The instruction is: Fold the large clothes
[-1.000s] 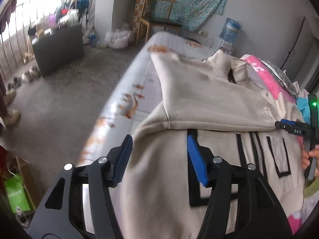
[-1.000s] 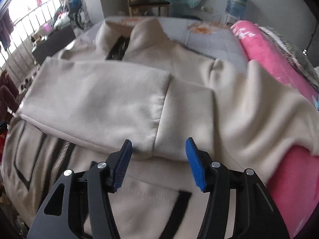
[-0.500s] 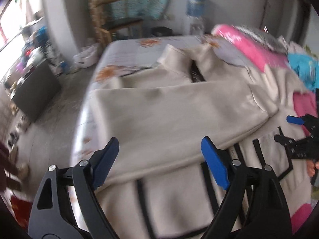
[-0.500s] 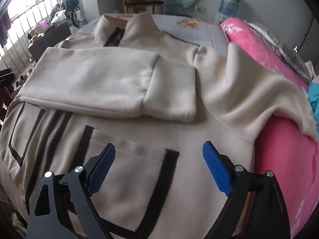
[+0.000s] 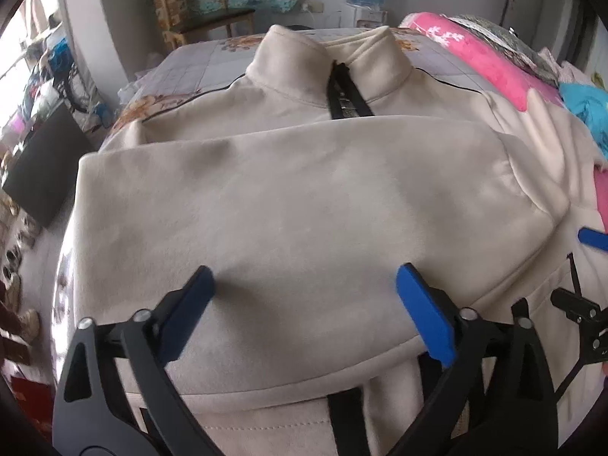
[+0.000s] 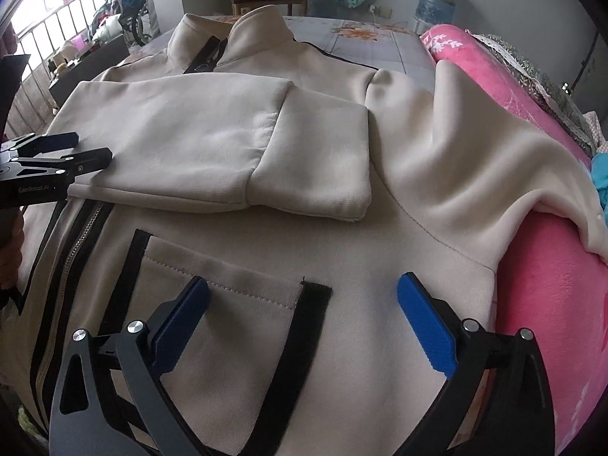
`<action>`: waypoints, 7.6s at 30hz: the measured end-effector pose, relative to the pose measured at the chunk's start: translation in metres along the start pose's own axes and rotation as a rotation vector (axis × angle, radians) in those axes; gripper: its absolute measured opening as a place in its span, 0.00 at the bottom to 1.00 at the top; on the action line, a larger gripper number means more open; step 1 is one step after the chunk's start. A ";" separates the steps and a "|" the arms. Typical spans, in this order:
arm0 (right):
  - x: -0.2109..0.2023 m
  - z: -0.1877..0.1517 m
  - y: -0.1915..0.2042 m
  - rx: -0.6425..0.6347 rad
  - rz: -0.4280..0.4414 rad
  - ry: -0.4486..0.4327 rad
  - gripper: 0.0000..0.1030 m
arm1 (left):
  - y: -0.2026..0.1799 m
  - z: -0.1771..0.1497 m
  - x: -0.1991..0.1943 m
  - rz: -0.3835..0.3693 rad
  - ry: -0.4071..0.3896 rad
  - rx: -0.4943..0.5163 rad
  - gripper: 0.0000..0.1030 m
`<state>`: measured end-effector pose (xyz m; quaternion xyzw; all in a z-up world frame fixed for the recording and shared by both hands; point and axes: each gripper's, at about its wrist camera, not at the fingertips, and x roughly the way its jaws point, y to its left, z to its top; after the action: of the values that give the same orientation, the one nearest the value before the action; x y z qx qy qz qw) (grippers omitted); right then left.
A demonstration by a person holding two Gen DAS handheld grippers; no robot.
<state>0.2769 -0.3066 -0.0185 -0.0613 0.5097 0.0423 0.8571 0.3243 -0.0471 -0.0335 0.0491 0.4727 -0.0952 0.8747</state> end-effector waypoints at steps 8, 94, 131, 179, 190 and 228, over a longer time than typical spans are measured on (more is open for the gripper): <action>-0.009 0.006 -0.009 0.008 0.029 0.049 0.94 | 0.000 0.000 0.000 0.010 -0.025 0.006 0.94; -0.069 0.112 0.060 0.070 0.463 -0.212 0.55 | 0.150 -0.044 -0.073 -0.410 -0.013 -0.361 0.32; 0.032 0.094 -0.118 0.361 0.162 -0.049 0.37 | 0.147 -0.009 -0.024 -0.132 -0.007 -0.353 0.06; -0.096 -0.116 0.030 -0.008 -0.127 -0.075 0.66 | 0.086 -0.157 -0.146 -0.002 -0.096 -0.085 0.57; -0.138 -0.171 0.005 0.230 -0.063 -0.154 0.73 | 0.109 -0.251 -0.189 -0.053 -0.130 -0.232 0.58; -0.180 -0.253 0.014 0.392 0.122 -0.057 0.08 | 0.123 -0.295 -0.236 -0.121 -0.060 -0.259 0.07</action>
<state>-0.0304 -0.3320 0.0195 0.1389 0.4864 -0.0043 0.8626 -0.0172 0.1530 0.0019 -0.0955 0.4568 -0.0874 0.8801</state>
